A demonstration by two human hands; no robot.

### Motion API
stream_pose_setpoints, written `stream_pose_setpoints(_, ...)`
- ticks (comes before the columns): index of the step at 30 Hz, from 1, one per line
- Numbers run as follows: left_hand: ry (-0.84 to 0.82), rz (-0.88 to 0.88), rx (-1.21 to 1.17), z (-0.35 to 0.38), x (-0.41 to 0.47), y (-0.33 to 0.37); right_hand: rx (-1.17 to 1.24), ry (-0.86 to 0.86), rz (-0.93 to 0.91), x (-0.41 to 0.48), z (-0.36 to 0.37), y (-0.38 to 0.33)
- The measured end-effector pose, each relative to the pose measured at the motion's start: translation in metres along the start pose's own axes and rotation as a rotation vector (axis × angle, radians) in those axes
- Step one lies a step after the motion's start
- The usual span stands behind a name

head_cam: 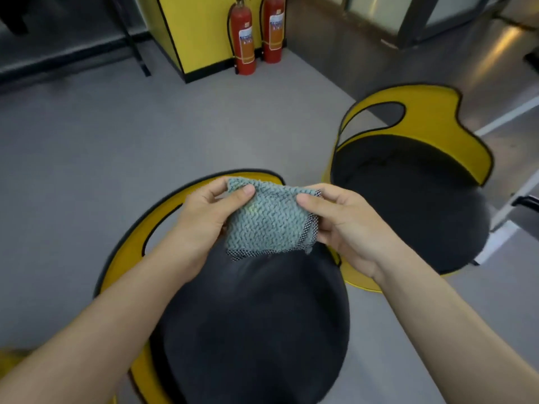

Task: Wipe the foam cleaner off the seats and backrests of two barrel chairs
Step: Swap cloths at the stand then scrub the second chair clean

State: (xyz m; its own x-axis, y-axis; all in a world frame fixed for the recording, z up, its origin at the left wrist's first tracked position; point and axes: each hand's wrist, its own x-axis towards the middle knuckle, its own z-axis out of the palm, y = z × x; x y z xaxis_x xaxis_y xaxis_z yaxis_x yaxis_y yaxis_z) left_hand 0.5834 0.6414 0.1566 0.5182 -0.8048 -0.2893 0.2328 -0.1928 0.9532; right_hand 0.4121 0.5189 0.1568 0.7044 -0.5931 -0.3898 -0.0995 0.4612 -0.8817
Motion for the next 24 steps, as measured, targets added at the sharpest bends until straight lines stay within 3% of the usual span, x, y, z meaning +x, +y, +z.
stream_pose_setpoints(7,-0.141,-0.025,0.110,0.090,-0.044,0.133,-0.094,0.217,-0.089,-0.108,-0.028,-0.139)
stream_pose_setpoints(12,-0.184,0.029,0.170,0.194,-0.058,0.201,-0.240,0.339,-0.228,-0.173,-0.098,-0.219)
stream_pose_setpoints(19,-0.172,0.081,0.225,0.355,-0.079,0.255,-0.330,0.367,-0.284,-0.239,-0.226,-0.289)
stream_pose_setpoints(24,-0.193,0.177,0.289,0.452,-0.080,0.270,-0.578,0.449,-0.352,-0.273,-0.312,-0.326)
